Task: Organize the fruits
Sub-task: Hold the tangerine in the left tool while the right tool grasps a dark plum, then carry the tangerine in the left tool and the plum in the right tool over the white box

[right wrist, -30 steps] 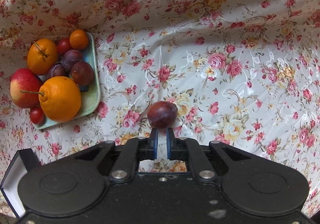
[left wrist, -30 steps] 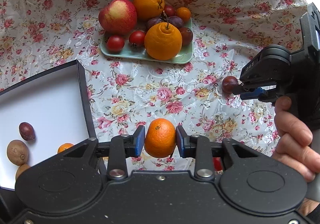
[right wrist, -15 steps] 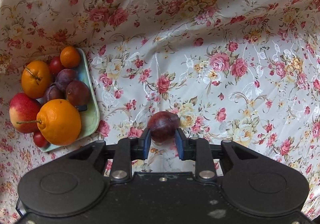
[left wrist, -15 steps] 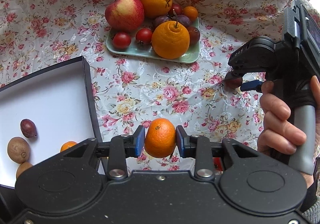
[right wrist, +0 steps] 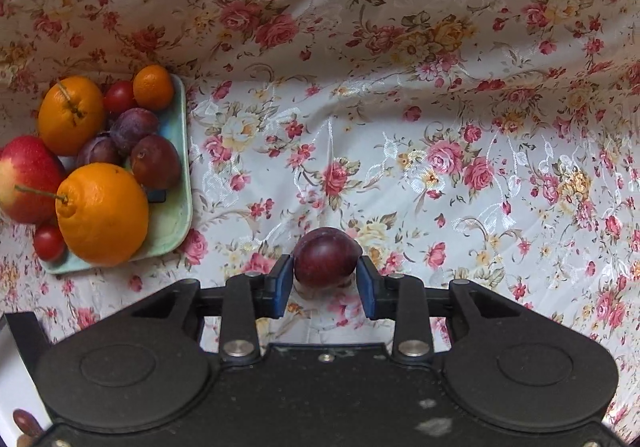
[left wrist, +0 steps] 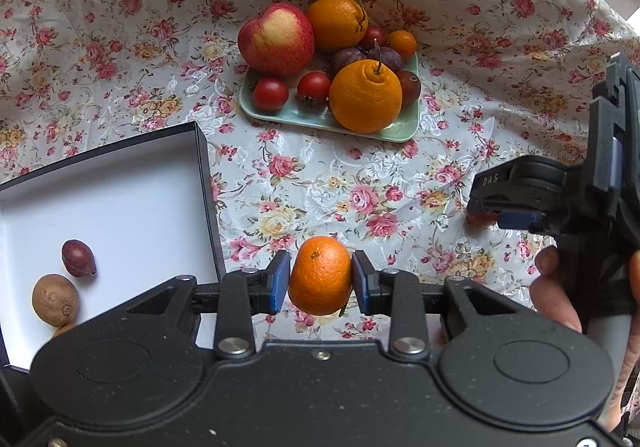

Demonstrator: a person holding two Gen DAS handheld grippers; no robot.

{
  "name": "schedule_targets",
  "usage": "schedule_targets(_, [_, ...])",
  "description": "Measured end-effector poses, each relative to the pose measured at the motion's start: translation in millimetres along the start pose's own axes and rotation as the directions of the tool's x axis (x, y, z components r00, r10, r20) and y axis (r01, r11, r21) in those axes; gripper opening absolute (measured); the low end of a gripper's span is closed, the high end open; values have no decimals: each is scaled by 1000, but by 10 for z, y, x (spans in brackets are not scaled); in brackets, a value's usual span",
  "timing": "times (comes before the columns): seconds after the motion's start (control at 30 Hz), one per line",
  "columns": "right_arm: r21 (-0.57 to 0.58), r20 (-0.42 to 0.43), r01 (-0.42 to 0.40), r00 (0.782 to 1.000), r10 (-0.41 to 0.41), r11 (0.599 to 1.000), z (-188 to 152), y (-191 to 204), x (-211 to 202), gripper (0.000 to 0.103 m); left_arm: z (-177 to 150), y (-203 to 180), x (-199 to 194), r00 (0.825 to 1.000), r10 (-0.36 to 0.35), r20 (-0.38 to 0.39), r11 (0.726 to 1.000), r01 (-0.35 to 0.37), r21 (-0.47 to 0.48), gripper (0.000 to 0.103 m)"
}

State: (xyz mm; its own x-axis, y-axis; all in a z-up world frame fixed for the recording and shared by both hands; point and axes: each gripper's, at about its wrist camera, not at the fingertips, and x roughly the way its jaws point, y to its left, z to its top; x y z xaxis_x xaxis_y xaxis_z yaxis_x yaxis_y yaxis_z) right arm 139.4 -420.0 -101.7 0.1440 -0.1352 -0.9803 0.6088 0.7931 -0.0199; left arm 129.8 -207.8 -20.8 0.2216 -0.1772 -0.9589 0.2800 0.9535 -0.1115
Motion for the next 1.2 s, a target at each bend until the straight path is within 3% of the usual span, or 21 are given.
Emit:
schedule_targets(0.23, [2,-65,-25,998,25,1000,-254,-92,-149,30,-1,95,-93,1000,1,18,1000,0,-13,42])
schedule_targets(0.33, [-7,-91,-48,995,47,999,-383,-101,-288,2,0,156,-125,1000,0,24,1000,0,-23,42])
schedule_targets(0.67, [88,-48,-90,994,95,992,-605,-287,-636,14,18,449,-148,998,43,51,996,-39,-79,42])
schedule_targets(1.0, [212,-64,-109,990,125,971,-381,-336,-312,19,98,704,-66,990,124,64,985,-115,-127,42])
schedule_targets(1.1, [207,-59,-83,993,98,975,-312,-270,-224,19,118,732,-51,990,125,60,985,-117,-124,42])
schedule_targets(1.2, [174,-31,-18,999,24,985,-286,-184,-194,31,138,757,-31,992,120,50,985,-112,-135,42])
